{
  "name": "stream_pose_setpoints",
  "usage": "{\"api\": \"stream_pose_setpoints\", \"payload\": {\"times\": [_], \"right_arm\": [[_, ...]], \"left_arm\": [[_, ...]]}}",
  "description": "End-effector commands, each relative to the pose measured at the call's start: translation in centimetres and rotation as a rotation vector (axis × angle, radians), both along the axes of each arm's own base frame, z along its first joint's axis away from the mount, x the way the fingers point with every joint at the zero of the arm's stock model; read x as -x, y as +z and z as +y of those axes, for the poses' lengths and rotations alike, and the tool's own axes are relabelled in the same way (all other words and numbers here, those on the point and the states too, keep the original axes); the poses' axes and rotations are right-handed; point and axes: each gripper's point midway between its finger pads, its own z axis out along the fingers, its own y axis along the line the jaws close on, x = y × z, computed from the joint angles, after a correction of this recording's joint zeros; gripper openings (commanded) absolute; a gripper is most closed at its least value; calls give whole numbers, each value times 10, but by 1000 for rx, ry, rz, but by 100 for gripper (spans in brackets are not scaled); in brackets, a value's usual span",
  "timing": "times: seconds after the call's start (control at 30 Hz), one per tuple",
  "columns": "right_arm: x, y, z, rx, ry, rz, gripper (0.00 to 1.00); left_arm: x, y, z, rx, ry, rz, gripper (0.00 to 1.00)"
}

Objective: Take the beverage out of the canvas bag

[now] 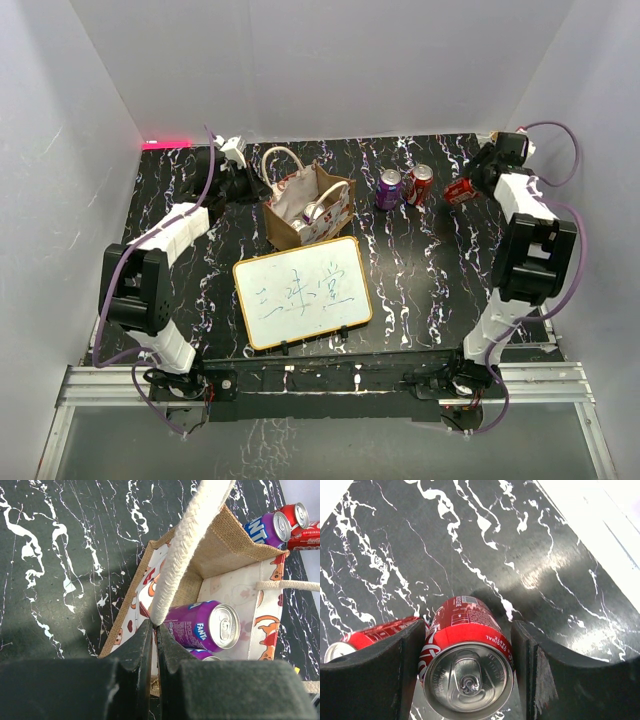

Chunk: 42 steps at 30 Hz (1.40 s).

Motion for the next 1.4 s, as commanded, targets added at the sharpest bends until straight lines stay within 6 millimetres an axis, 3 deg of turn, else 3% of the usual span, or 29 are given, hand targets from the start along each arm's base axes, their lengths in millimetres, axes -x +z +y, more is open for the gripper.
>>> {"api": "stream_pose_setpoints", "payload": {"times": [0.0,0.33,0.77,0.9,1.13,1.37], "right_arm": [[-42,60,-2,151,-15,-132,8],[-68,59,11,330,12,-7,8],[-75,33,18,325,67,82,12],[-75,26,22,330,84,101,23],[-74,19,27,319,109,117,57],[-71,31,29,330,126,115,80]], "left_arm": [[14,-25,-4,-16,-30,101,0],[13,-30,-3,-24,-29,111,0],[14,-35,-5,-35,-31,117,0],[15,-35,-6,-38,-33,118,0],[16,-34,-6,-43,-34,115,0],[17,-32,-8,-50,-38,107,0]]}}
